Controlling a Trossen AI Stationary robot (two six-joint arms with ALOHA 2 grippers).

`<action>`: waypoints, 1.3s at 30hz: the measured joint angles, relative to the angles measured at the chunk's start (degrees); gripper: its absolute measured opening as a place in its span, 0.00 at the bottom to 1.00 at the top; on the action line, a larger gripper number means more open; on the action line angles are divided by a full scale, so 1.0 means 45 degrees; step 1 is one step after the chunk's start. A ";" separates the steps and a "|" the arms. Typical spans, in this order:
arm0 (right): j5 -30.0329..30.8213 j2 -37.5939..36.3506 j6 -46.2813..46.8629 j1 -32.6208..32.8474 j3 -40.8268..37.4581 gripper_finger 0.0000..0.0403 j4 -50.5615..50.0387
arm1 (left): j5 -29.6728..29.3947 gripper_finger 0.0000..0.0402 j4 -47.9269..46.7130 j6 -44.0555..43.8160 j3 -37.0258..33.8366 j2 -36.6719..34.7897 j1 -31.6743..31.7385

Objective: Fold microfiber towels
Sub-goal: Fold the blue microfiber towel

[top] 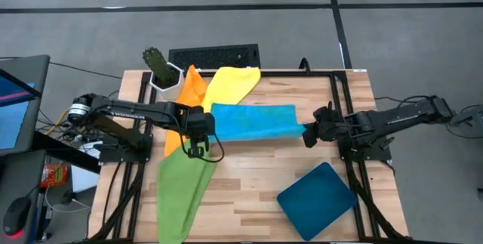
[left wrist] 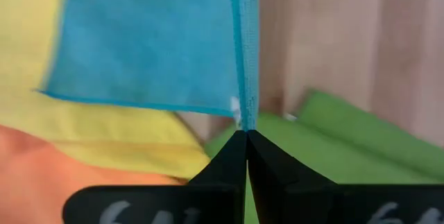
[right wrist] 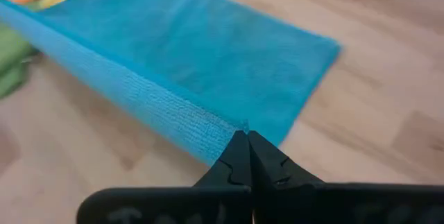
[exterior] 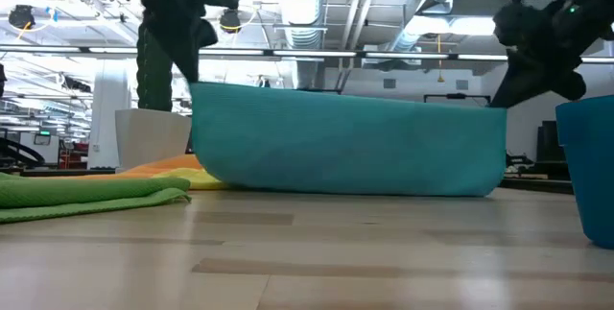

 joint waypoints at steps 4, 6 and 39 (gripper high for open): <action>0.0299 0.0501 0.0046 -0.0481 0.0000 0.02 -0.0249 | -0.0709 0.00 0.0533 0.1014 0.0000 -0.0005 0.0510; 0.0366 0.0777 -0.0065 -0.0865 0.0000 0.02 -0.0304 | -0.0726 0.00 0.0679 0.1393 0.0000 0.0043 0.0904; -0.1424 0.5854 -0.6205 -0.6564 0.0010 0.03 0.5196 | -0.0844 0.00 0.2627 0.3075 -0.1088 0.0121 0.4178</action>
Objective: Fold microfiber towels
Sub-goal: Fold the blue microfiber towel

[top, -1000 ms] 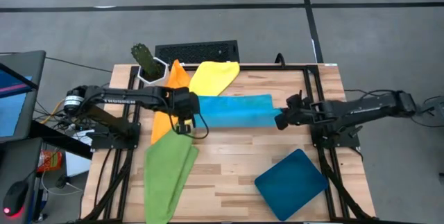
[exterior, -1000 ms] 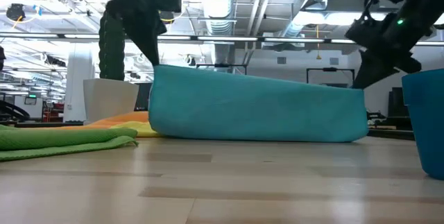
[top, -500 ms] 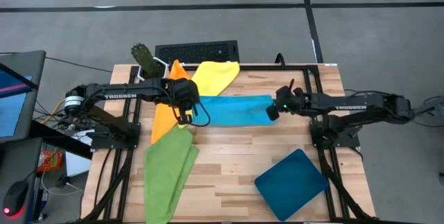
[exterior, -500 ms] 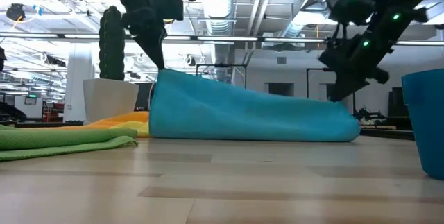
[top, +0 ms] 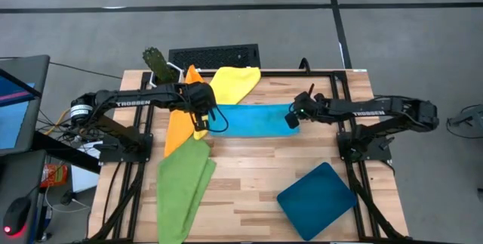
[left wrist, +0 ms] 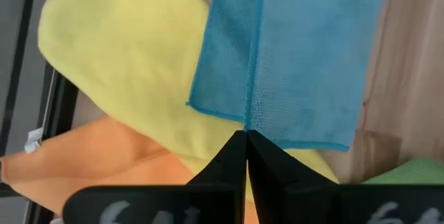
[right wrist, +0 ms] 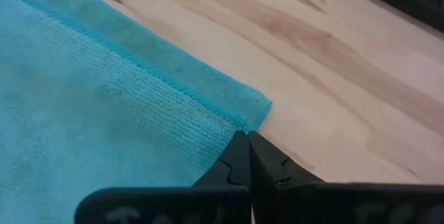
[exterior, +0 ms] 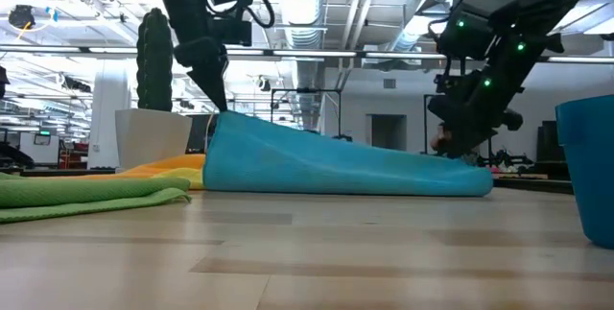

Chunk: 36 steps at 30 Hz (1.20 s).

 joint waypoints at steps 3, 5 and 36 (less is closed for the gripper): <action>0.0008 0.0466 0.0000 -0.0151 0.0009 0.03 0.0183 | 0.0172 0.00 0.0052 0.0055 0.0000 0.0000 0.0162; 0.0010 0.0783 -0.0005 -0.0220 0.0009 0.03 0.0364 | 0.0200 0.00 0.0065 0.0099 0.0000 0.0000 0.0221; 0.0146 0.1618 -0.0681 -0.0775 0.0320 0.03 0.1118 | 0.0102 0.00 0.0374 0.0094 0.0000 0.1166 0.0911</action>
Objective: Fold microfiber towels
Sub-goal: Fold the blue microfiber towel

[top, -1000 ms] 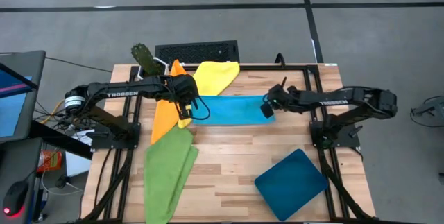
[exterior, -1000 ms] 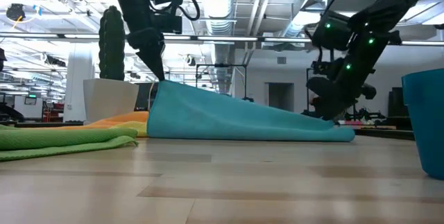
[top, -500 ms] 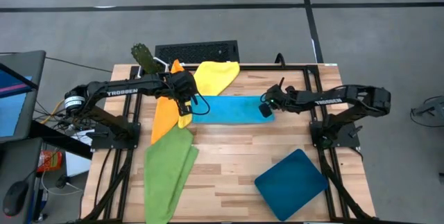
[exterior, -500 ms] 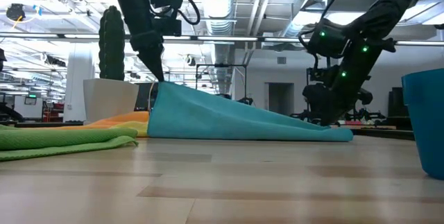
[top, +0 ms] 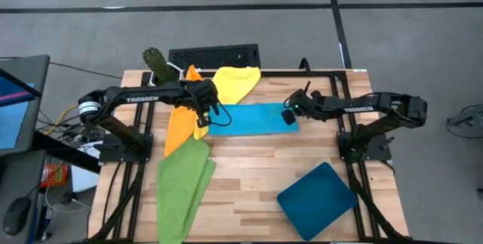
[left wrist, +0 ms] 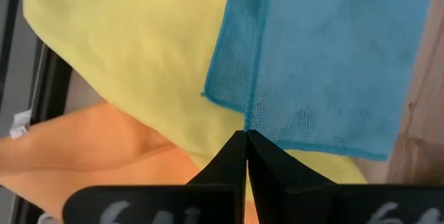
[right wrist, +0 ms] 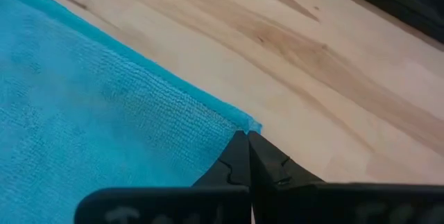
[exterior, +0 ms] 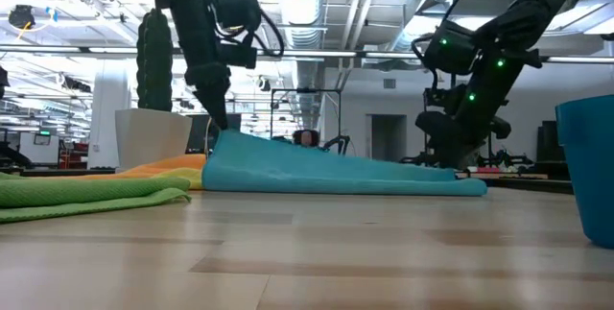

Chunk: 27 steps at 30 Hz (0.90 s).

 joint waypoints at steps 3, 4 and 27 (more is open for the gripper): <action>0.0000 0.0000 -0.0017 -0.0189 0.0000 0.03 -0.0077 | -0.0033 0.00 0.0136 0.0003 0.0010 0.0157 -0.0003; -0.0009 0.0000 -0.0080 -0.0243 0.0000 0.03 -0.0059 | -0.0100 0.00 0.0134 0.0003 0.0010 0.0224 -0.0003; -0.0777 0.0000 -0.0577 -0.0892 0.0000 0.24 0.0501 | -0.0234 0.08 0.0518 -0.0675 0.0010 0.0504 0.0031</action>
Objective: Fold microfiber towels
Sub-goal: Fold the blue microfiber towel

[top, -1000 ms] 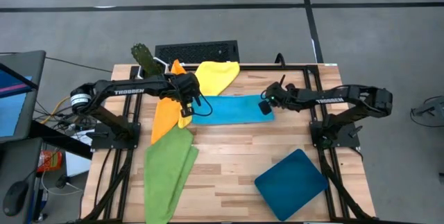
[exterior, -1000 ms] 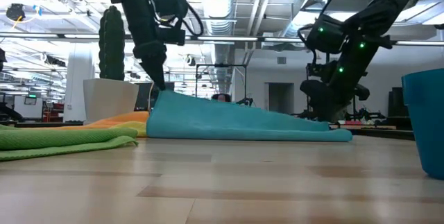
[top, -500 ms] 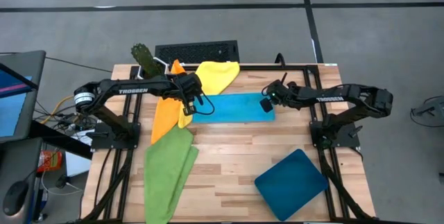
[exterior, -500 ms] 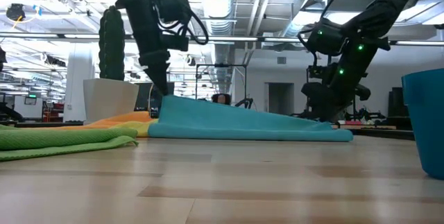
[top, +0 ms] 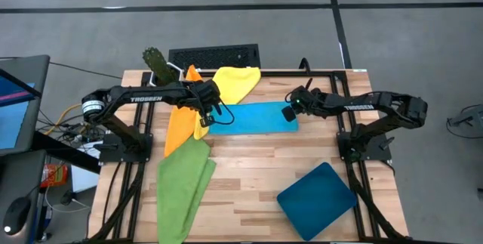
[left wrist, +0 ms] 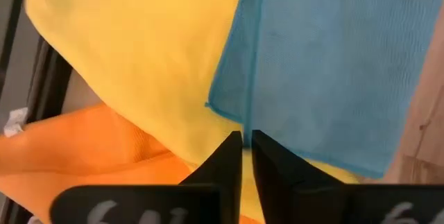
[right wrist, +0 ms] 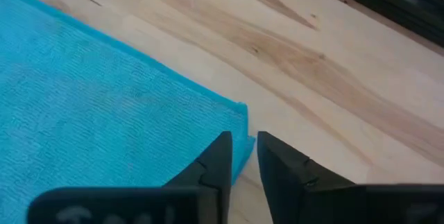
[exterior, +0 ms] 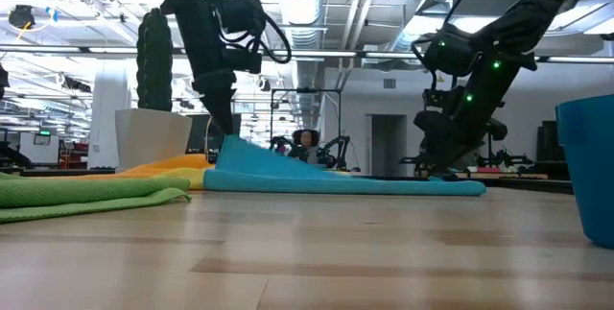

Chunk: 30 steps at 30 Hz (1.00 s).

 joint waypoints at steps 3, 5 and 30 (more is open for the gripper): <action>0.0005 0.0000 0.0000 -0.0044 0.0005 0.29 -0.0015 | 0.0243 0.16 -0.0007 0.0100 0.0000 0.0323 0.0000; 0.0003 -0.0001 0.0010 -0.0044 0.0001 0.33 -0.0015 | 0.0349 0.22 0.0045 0.0078 0.0000 0.0565 0.0000; -0.4139 -0.0473 0.2111 0.2050 0.0654 0.34 -0.0852 | 0.7775 0.42 0.2165 -0.2742 -0.0531 -0.0681 0.0798</action>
